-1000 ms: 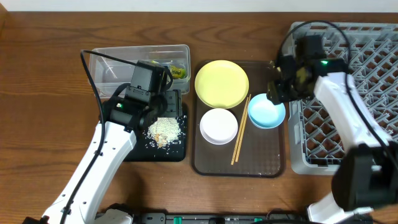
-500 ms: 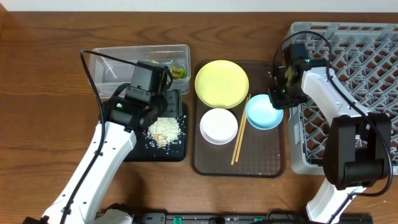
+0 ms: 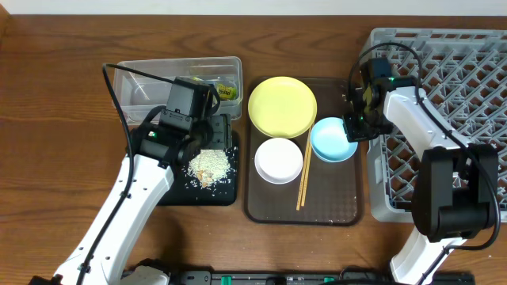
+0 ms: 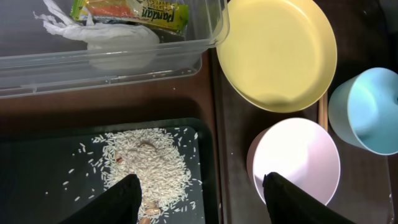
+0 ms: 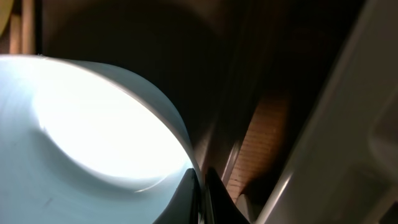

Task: Sort waste into correct bins and load items into the dishwasher rack
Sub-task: 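Carry the light-blue bowl into the dish rack and release it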

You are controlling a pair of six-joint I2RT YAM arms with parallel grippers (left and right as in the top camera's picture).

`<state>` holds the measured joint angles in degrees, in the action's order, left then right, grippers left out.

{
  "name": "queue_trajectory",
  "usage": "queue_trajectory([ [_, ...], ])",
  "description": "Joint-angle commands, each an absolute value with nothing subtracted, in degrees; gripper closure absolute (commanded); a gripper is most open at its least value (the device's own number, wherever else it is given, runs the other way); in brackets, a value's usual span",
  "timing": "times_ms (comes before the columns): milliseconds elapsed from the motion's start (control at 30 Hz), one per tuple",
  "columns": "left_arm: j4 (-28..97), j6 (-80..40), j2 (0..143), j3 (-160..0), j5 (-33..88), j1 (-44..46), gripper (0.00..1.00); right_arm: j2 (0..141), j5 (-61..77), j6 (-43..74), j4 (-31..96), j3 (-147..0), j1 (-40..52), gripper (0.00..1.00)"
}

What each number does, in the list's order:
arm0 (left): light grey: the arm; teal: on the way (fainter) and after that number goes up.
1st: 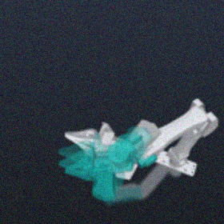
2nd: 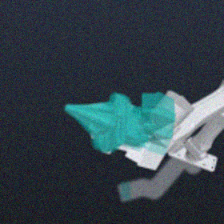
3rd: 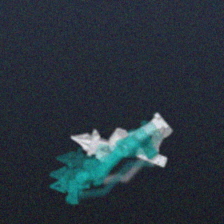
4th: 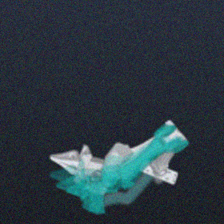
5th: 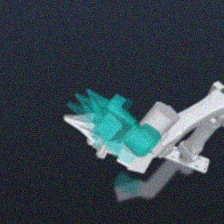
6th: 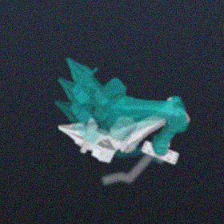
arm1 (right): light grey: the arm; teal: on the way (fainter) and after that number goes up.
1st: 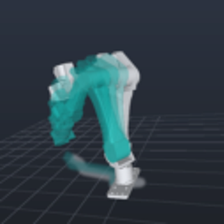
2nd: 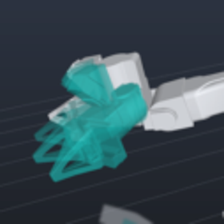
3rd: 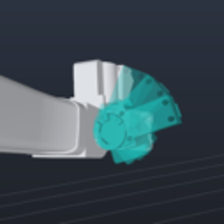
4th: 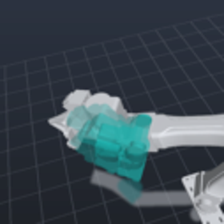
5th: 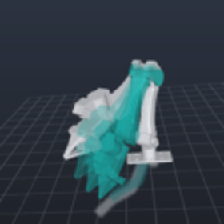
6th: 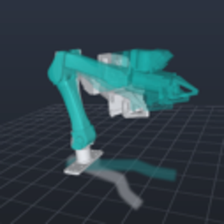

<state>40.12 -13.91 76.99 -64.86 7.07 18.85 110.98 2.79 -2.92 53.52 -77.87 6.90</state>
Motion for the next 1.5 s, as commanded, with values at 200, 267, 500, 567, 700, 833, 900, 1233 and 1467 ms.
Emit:
queue_trajectory([
  [200,40.3,-14.2,77.1,-65.8,6.2,18.7,0.34,109.3,1.9,-1.7,53.4,-79.4,7.0,0.99],
  [267,40.3,-14.2,77.2,-65.8,6.2,18.7,0.34,107.4,1.7,-1.7,53.3,-81.3,6.8,0.99],
  [500,40.3,-14.2,77.1,-65.8,6.1,18.7,0.34,100.9,-19.8,1.7,46.9,-86.9,6.5,0.99],
  [567,40.3,-14.2,77.2,-65.8,6.2,18.7,0.34,100.1,-25.4,1.6,43.2,-87.0,6.5,0.99],
  [700,40.3,-14.2,77.1,-65.8,6.2,18.7,0.34,100.1,-32.2,-0.4,34.7,-87.0,6.5,0.99],
  [833,40.4,-14.2,77.1,-65.8,6.2,18.7,0.34,100.7,-39.5,-4.2,26.0,-86.9,6.2,0.99],
  [900,40.5,-14.2,77.2,-65.8,6.2,18.7,0.34,101.3,-44.9,-4.6,22.3,-86.9,6.2,0.99],
  [1233,40.5,-14.2,77.1,-65.8,6.2,18.7,0.34,107.6,-56.8,-6.5,14.8,-86.9,4.9,0.99],
  [1467,41.1,-14.2,77.1,-65.8,6.2,18.7,0.34,112.8,-57.7,-6.0,12.0,-86.9,4.9,0.99],
])
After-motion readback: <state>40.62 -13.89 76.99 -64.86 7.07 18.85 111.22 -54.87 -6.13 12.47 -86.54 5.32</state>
